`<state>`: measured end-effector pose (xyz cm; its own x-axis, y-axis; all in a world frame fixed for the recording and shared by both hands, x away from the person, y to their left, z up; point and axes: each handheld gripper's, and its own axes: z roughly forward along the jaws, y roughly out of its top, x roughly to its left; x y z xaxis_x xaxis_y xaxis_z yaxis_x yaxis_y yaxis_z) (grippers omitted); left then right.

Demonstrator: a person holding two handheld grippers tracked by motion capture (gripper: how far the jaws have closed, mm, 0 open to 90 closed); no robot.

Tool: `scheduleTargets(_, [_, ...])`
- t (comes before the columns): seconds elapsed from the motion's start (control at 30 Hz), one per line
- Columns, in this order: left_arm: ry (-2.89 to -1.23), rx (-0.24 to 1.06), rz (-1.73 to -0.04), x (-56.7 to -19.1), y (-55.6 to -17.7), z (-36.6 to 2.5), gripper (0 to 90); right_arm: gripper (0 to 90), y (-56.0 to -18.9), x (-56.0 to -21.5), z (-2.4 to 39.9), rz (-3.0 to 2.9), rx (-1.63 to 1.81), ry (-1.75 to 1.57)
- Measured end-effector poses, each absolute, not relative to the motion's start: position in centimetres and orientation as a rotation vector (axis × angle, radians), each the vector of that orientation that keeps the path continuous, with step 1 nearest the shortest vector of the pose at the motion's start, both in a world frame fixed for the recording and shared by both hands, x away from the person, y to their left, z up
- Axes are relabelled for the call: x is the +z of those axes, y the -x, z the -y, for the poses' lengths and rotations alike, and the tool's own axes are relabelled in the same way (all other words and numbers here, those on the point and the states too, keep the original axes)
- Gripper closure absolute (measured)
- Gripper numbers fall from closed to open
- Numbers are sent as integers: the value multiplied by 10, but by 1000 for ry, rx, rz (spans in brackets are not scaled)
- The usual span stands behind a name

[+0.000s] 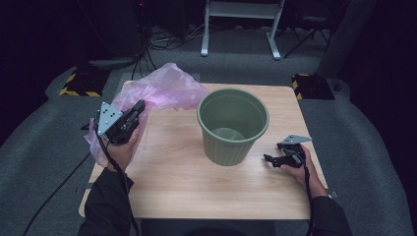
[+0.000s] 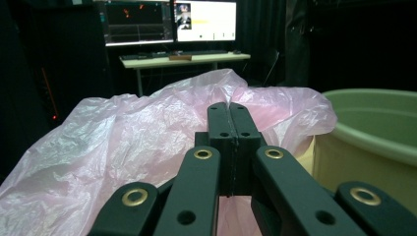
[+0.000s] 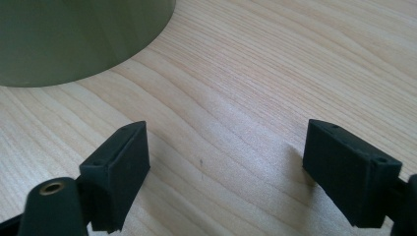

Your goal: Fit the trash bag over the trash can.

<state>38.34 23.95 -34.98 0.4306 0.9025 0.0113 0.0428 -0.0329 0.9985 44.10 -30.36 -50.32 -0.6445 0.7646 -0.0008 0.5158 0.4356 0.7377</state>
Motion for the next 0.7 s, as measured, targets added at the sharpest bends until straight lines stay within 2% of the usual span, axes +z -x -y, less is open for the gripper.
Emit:
scheduleTargets(0.4, [-1313,848,-918,-309,-404,-243,900,177,-441,-503,303,-2357,1037,-1098])
scheduleTargets(0.7, [-1313,853,-856,-287,-402,-232,900,177,-441,-503,303,-2356,1036,-1099])
